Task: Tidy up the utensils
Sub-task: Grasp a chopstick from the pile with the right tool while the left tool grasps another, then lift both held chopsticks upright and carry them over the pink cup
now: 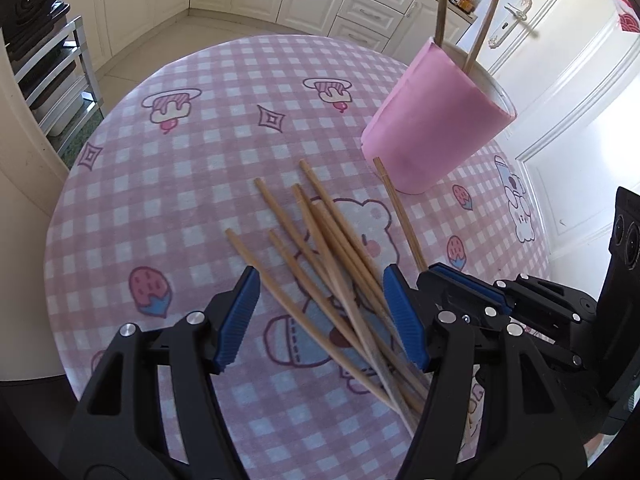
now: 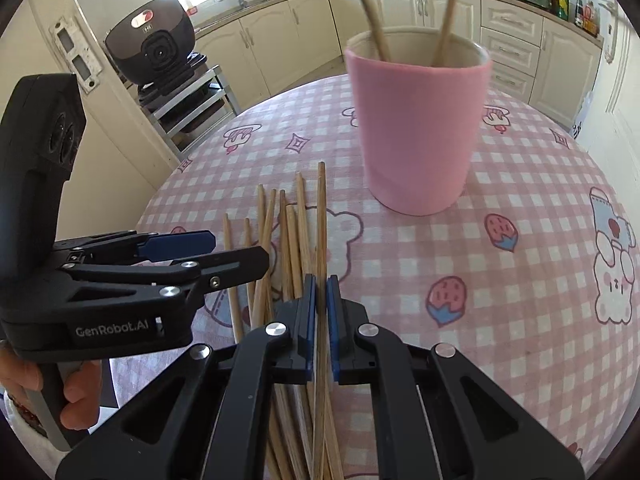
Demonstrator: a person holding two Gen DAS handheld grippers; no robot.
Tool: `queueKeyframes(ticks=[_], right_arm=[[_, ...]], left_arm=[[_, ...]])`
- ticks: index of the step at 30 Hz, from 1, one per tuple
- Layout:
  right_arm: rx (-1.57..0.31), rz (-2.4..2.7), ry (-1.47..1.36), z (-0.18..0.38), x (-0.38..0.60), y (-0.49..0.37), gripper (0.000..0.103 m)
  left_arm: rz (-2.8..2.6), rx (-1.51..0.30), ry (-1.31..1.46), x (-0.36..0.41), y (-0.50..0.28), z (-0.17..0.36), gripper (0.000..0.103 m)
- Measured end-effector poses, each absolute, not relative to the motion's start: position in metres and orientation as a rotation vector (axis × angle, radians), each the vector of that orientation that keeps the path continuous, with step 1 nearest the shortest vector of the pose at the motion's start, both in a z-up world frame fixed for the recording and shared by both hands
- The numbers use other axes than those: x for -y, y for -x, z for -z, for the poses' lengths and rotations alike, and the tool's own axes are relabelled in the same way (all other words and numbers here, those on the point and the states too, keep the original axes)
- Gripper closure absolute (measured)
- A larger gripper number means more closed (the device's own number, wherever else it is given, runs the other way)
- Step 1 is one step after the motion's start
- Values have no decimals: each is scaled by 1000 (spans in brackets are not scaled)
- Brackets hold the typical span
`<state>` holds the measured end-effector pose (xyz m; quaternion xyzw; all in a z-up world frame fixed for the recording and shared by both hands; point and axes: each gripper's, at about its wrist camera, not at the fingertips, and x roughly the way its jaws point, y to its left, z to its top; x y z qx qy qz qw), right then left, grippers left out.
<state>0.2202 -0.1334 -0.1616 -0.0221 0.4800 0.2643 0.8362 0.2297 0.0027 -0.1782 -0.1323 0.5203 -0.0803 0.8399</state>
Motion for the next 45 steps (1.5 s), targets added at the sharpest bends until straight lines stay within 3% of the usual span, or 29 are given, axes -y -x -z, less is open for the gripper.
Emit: queueKeyframes(ticks=[1, 3, 7, 12, 18, 45], right_arm=[[-1016, -557, 43, 162, 136, -220, 98], [-1016, -555, 33, 163, 140, -221, 98], [-1017, -560, 24, 165, 145, -221, 98], [-1016, -570, 16, 167, 146, -221, 98], [-1009, -580, 11, 164, 146, -219, 98], [-726, -622, -27, 67, 156, -181, 98]], left_arm=[[168, -1103, 272, -1, -231, 178, 45], [176, -1126, 256, 6, -233, 182, 65], [157, -1161, 267, 9, -238, 191, 68], [123, -1155, 256, 10, -240, 192, 88], [129, -1145, 258, 7, -239, 190, 96], [301, -734, 236, 10, -175, 42, 96]])
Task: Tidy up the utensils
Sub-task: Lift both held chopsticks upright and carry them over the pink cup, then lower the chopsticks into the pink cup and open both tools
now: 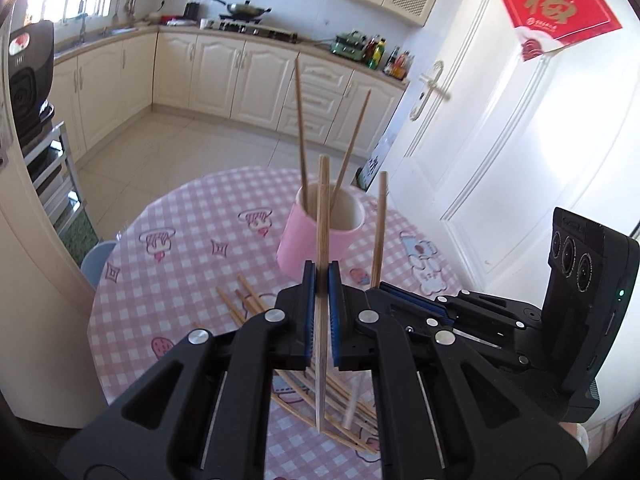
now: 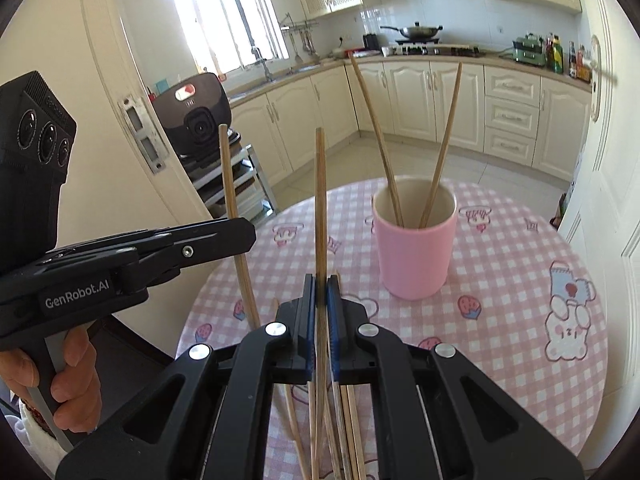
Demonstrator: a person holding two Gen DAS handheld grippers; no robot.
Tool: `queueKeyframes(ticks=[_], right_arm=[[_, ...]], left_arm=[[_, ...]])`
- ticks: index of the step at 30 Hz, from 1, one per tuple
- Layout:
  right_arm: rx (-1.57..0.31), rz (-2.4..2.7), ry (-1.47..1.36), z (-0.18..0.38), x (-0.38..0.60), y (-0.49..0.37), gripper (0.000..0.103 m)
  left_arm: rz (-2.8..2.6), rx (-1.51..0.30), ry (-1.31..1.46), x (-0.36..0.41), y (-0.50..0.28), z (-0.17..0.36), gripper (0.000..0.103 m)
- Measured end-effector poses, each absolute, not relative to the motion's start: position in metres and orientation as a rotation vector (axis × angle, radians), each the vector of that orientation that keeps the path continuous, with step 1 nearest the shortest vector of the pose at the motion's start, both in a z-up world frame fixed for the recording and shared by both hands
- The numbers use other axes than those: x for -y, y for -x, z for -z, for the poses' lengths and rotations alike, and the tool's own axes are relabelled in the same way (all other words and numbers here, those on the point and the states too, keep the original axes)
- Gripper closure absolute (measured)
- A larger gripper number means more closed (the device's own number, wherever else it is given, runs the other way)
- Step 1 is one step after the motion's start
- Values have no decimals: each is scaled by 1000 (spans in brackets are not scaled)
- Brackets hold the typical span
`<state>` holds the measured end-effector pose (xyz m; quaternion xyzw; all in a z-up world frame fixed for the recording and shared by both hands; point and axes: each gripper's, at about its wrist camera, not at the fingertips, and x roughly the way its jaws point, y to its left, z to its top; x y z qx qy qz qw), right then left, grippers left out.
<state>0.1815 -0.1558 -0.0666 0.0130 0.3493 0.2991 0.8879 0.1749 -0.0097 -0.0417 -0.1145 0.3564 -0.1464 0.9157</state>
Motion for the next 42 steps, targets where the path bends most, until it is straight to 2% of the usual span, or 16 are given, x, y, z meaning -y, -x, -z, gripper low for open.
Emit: queueKeyframes(ticks=[23, 35, 42], right_arm=[[-550, -527, 9, 10, 171, -201, 98], [-390, -431, 32, -39, 175, -224, 98], [-391, -409, -9, -27, 184, -245, 98]], left_arm=[[301, -598, 175, 20, -205, -15, 97], [261, -476, 198, 22, -239, -68, 96], [197, -492, 259, 12, -270, -48, 96]])
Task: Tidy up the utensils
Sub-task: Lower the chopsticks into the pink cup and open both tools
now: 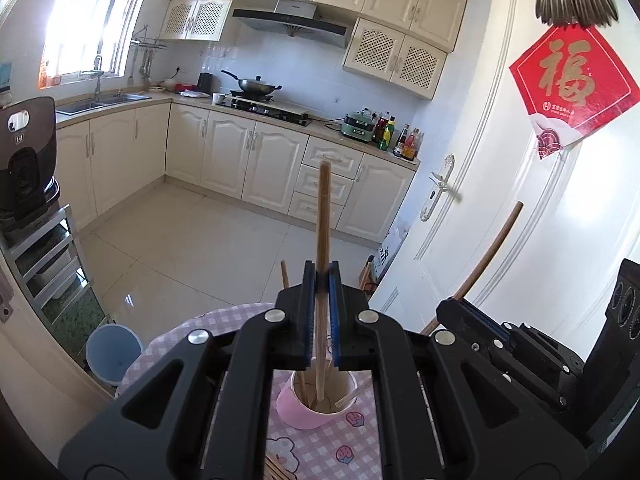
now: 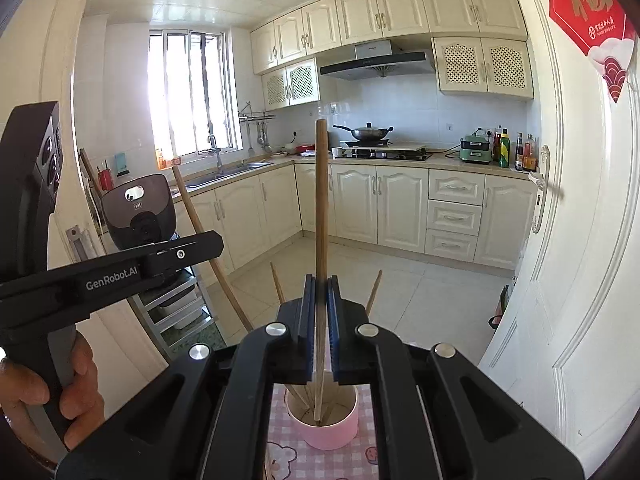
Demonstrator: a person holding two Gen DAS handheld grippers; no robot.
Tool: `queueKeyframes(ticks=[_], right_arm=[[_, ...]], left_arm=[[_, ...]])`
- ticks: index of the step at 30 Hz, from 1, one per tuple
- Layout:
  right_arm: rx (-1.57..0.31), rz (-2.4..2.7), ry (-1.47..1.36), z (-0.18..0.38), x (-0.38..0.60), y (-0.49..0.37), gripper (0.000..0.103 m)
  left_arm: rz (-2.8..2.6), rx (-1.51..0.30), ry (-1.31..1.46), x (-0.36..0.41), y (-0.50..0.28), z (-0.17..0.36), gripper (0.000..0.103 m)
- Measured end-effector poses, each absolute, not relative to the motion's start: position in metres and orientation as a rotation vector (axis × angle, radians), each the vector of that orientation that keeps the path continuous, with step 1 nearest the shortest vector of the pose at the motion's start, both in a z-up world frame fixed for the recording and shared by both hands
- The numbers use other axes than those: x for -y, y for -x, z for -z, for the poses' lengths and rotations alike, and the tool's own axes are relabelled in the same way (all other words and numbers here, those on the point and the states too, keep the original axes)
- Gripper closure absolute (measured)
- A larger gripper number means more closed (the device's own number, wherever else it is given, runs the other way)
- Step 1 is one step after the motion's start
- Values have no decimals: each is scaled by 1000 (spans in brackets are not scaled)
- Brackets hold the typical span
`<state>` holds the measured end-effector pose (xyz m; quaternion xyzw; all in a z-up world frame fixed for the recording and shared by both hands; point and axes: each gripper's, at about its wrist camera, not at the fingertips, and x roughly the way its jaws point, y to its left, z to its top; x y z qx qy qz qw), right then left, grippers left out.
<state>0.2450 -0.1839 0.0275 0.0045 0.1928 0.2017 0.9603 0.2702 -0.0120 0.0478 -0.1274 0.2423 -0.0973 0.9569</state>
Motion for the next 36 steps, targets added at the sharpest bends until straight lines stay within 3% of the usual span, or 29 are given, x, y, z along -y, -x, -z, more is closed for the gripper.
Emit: queueKeyframes(ticks=[13, 36], right_arm=[[-484, -418, -1, 12, 179, -261, 98], [-549, -397, -44, 46, 183, -253, 97]], left_arm=[[235, -599, 196, 24, -284, 11, 96], [204, -640, 126, 38, -265, 31, 95]])
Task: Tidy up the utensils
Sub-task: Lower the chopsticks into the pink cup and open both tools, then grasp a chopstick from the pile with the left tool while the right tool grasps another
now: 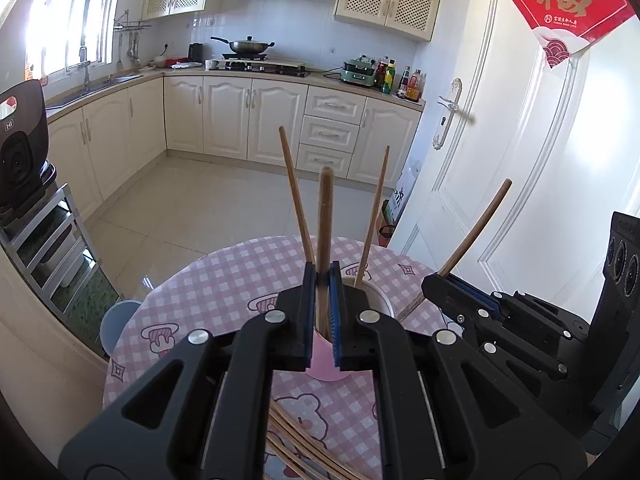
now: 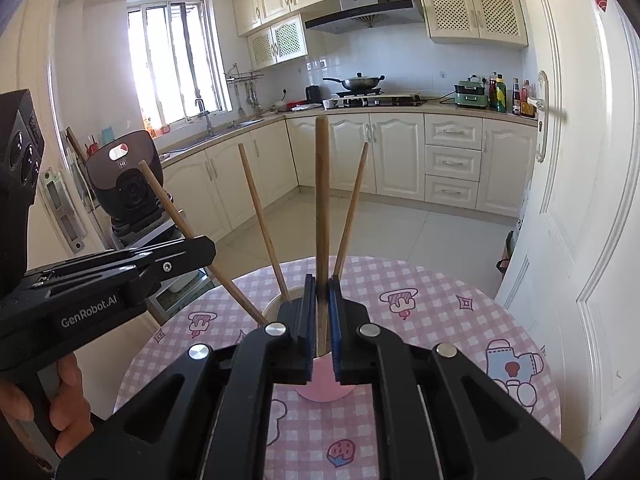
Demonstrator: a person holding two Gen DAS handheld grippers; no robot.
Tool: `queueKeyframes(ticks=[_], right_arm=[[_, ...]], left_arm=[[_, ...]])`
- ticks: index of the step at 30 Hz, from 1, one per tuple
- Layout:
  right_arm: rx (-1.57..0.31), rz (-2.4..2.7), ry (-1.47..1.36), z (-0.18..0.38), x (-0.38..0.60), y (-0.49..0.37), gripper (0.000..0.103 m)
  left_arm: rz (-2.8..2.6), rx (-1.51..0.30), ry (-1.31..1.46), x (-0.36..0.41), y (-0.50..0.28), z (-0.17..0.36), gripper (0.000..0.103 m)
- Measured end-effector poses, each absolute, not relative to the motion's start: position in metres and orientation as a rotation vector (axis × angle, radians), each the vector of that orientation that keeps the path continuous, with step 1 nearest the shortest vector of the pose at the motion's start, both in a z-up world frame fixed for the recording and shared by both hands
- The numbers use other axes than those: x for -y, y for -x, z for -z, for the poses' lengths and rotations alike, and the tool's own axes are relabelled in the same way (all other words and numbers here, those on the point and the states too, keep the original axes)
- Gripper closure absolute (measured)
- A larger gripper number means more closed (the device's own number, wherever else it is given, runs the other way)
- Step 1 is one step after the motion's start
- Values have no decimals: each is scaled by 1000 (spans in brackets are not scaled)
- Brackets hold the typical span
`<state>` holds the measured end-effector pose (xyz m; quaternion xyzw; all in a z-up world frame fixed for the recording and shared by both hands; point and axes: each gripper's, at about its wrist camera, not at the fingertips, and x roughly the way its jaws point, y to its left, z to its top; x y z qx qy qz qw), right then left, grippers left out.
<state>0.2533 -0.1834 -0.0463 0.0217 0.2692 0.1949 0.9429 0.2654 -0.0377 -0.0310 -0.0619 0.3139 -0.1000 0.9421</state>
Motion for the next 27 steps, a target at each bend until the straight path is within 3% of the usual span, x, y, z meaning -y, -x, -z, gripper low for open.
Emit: queueKeyframes(ticks=[5, 7, 8, 9, 17, 21, 27], right_arm=[[-543, -402, -56, 44, 185, -247, 93], [-544, -405, -68, 44, 187, -244, 90], [-544, -406, -73, 44, 188, -241, 88], [-541, -407, -77, 44, 189, -239, 88], [-534, -415, -99, 44, 194, -214, 74], [-541, -434, -91, 48, 191, -198, 73], [-591, -445, -74, 65, 179, -185, 72]], left_arm=[[211, -653, 138, 38, -257, 32, 92], [208, -648, 142, 36, -251, 31, 74], [207, -642, 145, 35, -249, 31, 51], [201, -623, 144, 34, -244, 30, 42], [184, -617, 125, 27, -217, 29, 40], [186, -649, 143, 14, -202, 37, 33], [181, -740, 198, -11, -184, 61, 32]])
